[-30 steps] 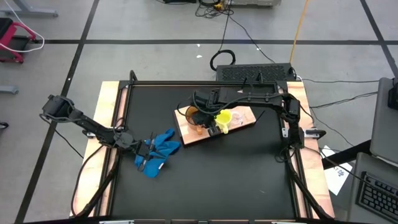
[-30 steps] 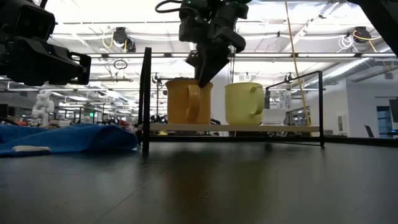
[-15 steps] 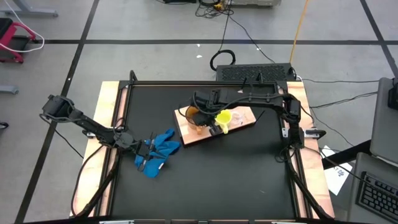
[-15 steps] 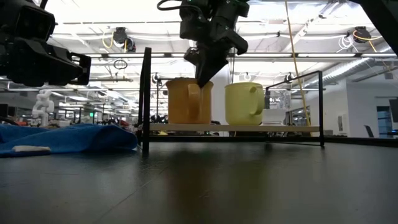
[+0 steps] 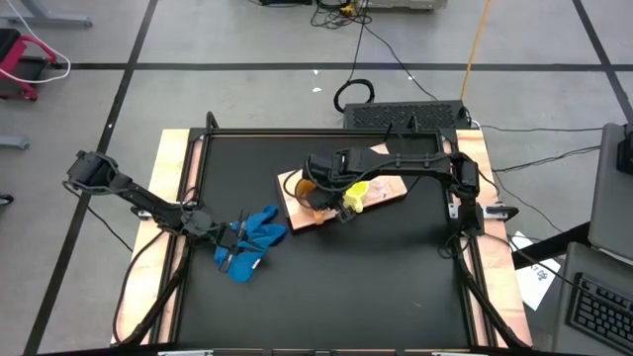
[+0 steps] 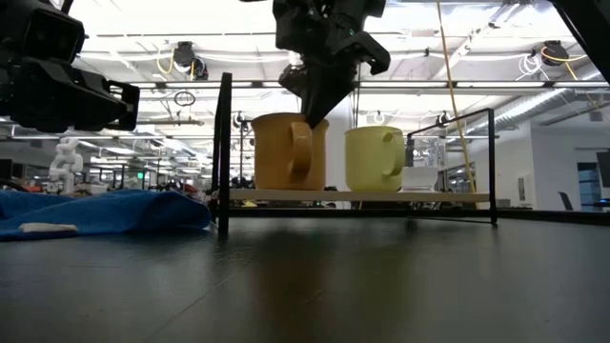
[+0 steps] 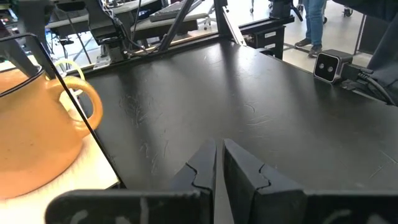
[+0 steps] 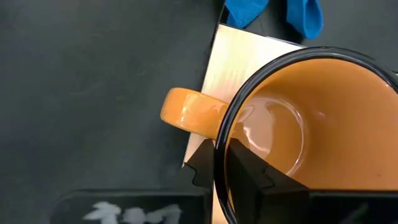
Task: Stack small to large cups/mugs on shelf
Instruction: Adjust the brown mug, then adjust the transparent mug
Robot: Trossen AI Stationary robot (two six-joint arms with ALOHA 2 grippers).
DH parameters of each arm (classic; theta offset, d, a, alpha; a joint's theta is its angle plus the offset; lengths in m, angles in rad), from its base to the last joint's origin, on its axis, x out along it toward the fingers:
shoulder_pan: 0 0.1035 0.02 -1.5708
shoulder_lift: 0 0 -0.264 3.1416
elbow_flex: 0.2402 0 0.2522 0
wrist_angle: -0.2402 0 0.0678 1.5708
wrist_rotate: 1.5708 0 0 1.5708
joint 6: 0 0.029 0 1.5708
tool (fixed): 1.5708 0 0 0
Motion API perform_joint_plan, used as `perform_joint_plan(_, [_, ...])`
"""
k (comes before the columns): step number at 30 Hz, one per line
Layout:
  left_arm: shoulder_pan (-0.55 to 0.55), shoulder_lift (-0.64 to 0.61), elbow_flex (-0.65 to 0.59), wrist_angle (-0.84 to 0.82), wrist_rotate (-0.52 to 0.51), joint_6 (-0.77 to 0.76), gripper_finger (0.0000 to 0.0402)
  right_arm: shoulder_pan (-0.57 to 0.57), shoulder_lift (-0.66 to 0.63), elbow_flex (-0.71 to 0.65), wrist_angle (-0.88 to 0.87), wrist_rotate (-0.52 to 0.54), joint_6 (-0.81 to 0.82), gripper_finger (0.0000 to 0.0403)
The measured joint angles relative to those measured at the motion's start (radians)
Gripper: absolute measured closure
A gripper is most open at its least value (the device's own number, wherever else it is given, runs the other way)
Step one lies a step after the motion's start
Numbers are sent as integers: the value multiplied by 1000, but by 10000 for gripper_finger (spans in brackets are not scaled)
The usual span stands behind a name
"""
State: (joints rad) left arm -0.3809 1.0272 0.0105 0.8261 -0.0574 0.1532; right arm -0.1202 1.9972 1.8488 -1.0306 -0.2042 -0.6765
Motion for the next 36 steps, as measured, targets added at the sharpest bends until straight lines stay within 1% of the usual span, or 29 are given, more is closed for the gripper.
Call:
perform_joint_plan(10, [0, 0, 0, 0, 0, -5, 371, 7, 1, 0, -13, -1, 29, 386])
perform_joint_plan(12, [0, 0, 0, 0, 0, -5, 371, 7, 3, -1, -15, -9, 46, 373])
perform_joint_plan(17, [0, 0, 0, 0, 1, -5, 371, 7, 6, -3, -25, -24, 54, 324])
perform_joint_plan(20, [0, 0, 0, 0, 2, -5, 371, 7, 6, -3, -32, -23, 51, 304])
perform_joint_plan(32, [0, 0, 0, 0, 4, -5, 371, 7, 5, -3, -25, -9, 47, 261])
perform_joint_plan(36, [0, 0, 0, 0, 4, -5, 371, 7, -17, -2, -28, -8, 52, 249])
